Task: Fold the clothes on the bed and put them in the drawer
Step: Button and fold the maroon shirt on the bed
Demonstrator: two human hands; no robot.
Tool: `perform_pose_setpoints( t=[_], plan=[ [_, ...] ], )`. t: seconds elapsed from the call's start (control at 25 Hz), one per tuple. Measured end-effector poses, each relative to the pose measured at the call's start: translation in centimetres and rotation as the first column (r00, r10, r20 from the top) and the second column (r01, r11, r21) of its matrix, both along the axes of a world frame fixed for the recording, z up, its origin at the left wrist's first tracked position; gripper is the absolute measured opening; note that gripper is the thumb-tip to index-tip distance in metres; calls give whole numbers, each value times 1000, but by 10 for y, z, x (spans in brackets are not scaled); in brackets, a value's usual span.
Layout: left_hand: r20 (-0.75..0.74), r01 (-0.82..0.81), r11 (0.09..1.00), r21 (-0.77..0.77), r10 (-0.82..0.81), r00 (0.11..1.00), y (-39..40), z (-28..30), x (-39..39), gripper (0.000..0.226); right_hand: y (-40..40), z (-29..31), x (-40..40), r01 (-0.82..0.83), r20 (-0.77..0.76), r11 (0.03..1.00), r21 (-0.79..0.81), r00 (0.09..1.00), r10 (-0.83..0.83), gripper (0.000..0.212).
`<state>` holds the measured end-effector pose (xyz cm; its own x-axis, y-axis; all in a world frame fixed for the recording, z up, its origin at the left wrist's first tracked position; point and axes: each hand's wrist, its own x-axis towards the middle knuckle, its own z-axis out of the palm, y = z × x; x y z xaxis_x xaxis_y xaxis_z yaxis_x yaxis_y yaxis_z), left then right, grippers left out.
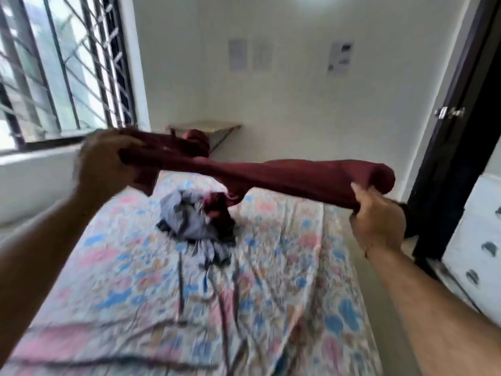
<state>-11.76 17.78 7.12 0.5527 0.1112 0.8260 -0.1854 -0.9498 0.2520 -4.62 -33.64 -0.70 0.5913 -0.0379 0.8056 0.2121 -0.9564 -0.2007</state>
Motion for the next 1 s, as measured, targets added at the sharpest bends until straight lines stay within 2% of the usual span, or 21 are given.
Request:
perform_pose_setpoints(
  t=[0.04,0.08,0.12,0.16,0.2,0.24,0.32,0.4,0.44,0.48,0.52,0.6,0.64,0.68,0.72,0.76,0.84,0.92,1.0],
  plan=[
    [-181,62,987,147,-35,983,5,-50,-25,36,-6,-53,-24,41,-109,994,-102,993,-52,55],
    [-365,130,957,260,-28,931,11,-99,-50,33,-11,-101,-49,41,-251,985,-165,965,-82,54],
    [-532,160,926,342,50,845,13,-144,-77,30,-15,-144,-74,29,-374,975,-219,921,-111,51],
    [-681,162,911,378,155,716,18,-183,-102,25,-19,-182,-98,-5,-456,959,-284,880,-130,46],
    [-793,158,901,404,259,551,21,-218,-124,19,-19,-208,-125,-36,-527,929,-369,831,-177,39],
    [-861,174,893,414,323,393,23,-241,-141,21,-20,-224,-148,-58,-598,888,-456,759,-257,34],
    [-941,197,922,335,316,120,35,-284,-169,45,-24,-244,-189,-158,-679,801,-578,637,-365,36],
    [-974,134,972,194,206,-89,43,-303,-185,46,-28,-247,-209,-325,-782,765,-556,517,-349,42],
    [-981,36,992,118,122,-151,45,-303,-183,43,-29,-240,-208,-348,-813,774,-529,470,-344,48],
    [-987,-82,994,74,61,-148,45,-296,-174,42,-31,-232,-200,-360,-837,786,-503,429,-340,52],
    [-995,-180,982,53,35,-98,47,-288,-159,42,-32,-222,-188,-394,-856,775,-495,376,-355,52],
    [-994,-235,967,97,108,32,49,-269,-127,38,-27,-210,-172,-498,-886,732,-464,261,-384,55],
    [-976,-208,964,162,188,107,45,-261,-112,35,-22,-210,-167,-543,-906,726,-422,226,-357,69],
    [-947,-168,957,236,266,183,36,-259,-98,35,-12,-213,-164,-563,-938,750,-347,229,-262,89],
    [-913,-123,946,299,321,252,21,-262,-85,37,2,-220,-164,-559,-950,786,-266,289,-117,101],
    [-889,-86,950,300,312,335,-3,-272,-75,42,20,-232,-165,-544,-928,819,-183,370,38,99],
    [-886,52,983,175,134,443,-71,-302,-65,62,63,-260,-167,-501,-821,864,-50,514,251,79],
    [-903,262,957,122,-2,430,-146,-334,-74,83,98,-281,-170,-464,-815,885,-50,531,232,83],
    [-932,407,901,150,-8,362,-188,-366,-83,87,97,-306,-169,-405,-853,907,-112,507,121,86]
  ],
)
